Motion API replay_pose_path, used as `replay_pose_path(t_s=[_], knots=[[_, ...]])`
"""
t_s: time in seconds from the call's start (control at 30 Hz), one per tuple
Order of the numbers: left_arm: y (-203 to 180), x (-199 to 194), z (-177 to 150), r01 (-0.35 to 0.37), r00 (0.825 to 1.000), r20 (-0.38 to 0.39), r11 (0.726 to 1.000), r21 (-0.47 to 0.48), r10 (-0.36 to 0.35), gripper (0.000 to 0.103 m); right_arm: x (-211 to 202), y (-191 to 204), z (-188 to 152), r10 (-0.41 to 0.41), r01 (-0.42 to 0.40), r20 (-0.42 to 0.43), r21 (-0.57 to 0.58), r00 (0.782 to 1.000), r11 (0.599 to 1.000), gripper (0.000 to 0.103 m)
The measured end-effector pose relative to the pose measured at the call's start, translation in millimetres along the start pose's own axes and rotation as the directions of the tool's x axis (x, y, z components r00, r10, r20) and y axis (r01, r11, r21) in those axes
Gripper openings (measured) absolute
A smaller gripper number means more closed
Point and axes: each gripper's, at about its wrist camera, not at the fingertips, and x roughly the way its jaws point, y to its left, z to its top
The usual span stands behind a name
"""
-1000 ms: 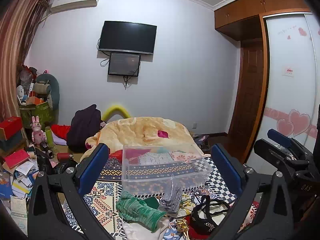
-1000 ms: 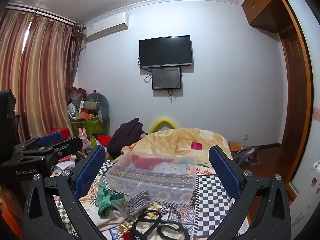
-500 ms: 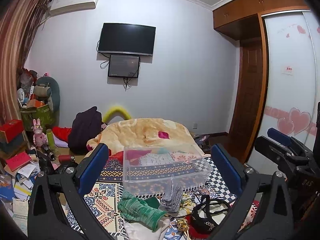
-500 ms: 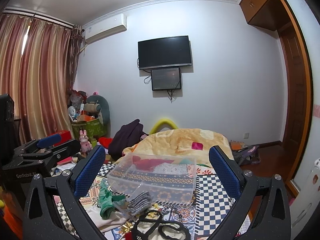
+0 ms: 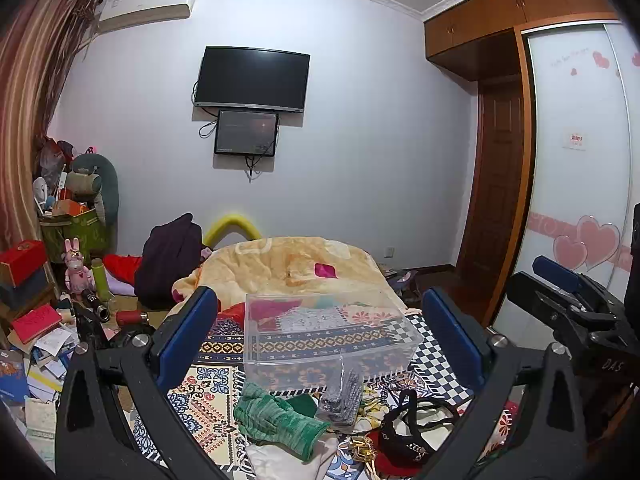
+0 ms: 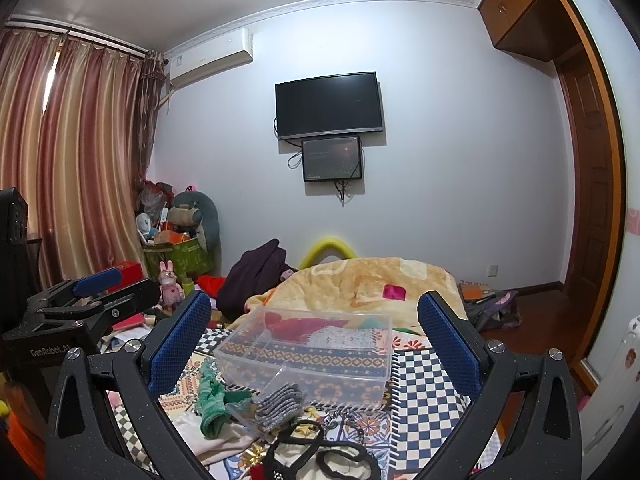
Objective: Organize soft objects
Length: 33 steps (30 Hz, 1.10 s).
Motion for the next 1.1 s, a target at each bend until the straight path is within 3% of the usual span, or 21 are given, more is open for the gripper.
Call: replay_pose_path(t_s=[1.1], knots=[[1.7, -6.4, 0.8, 0.013, 1.000, 0.015, 1.000, 0.017, -0.013, 0.103, -3.4, 2.0, 1.8, 0.004, -0.004, 0.004, 0.001, 1.000, 1.000, 0.103]])
